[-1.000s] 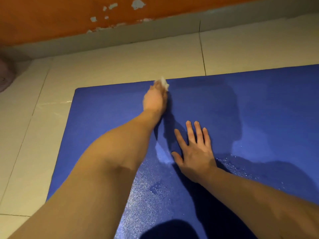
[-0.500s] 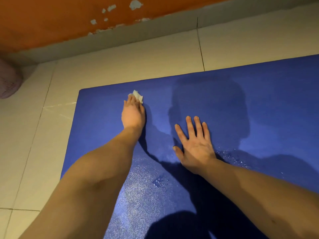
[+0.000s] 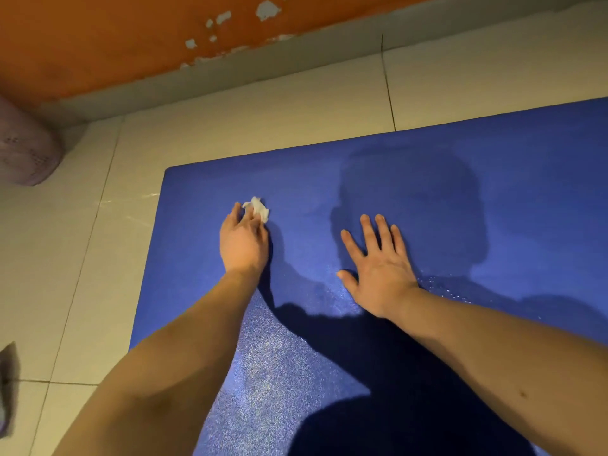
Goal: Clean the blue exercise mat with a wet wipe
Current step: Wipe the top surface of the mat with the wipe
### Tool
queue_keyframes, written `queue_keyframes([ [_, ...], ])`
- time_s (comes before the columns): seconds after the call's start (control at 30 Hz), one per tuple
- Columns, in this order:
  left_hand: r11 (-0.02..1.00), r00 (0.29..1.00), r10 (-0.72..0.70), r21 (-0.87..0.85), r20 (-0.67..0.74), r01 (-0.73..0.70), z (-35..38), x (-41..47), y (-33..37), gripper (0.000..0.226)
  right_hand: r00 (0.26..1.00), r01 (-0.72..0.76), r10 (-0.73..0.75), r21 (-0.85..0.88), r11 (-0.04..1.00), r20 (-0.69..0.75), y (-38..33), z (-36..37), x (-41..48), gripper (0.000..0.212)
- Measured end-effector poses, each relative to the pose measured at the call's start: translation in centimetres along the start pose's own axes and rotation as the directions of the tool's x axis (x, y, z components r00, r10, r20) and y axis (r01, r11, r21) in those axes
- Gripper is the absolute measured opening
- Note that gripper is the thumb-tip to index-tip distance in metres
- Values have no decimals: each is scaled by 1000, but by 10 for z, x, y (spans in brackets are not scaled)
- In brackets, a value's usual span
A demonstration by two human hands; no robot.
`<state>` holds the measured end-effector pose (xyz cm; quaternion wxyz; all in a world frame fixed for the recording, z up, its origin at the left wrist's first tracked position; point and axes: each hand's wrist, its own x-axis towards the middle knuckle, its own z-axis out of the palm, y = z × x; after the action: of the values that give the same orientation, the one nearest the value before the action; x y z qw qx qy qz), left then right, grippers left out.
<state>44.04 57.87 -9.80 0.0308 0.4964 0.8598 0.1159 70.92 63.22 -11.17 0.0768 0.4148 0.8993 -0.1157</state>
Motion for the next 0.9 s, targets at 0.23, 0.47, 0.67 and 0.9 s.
queue_keyframes([
  [0.23,968,993,74,-247,90,-50,24,-24,91,38,997,13,-13,1,1000,72,-1,-8,0,79],
  [0.47,995,977,92,-54,192,-83,11,-35,46,53,989,41,-44,19,999,139,7,-15,-3,79],
  [0.67,975,969,-213,-42,129,220,-3,-67,4,43,984,57,-65,49,997,166,16,-17,-15,76],
  [0.9,955,985,74,-297,158,-24,29,-96,106,43,988,87,-92,48,995,121,29,-14,-24,65],
])
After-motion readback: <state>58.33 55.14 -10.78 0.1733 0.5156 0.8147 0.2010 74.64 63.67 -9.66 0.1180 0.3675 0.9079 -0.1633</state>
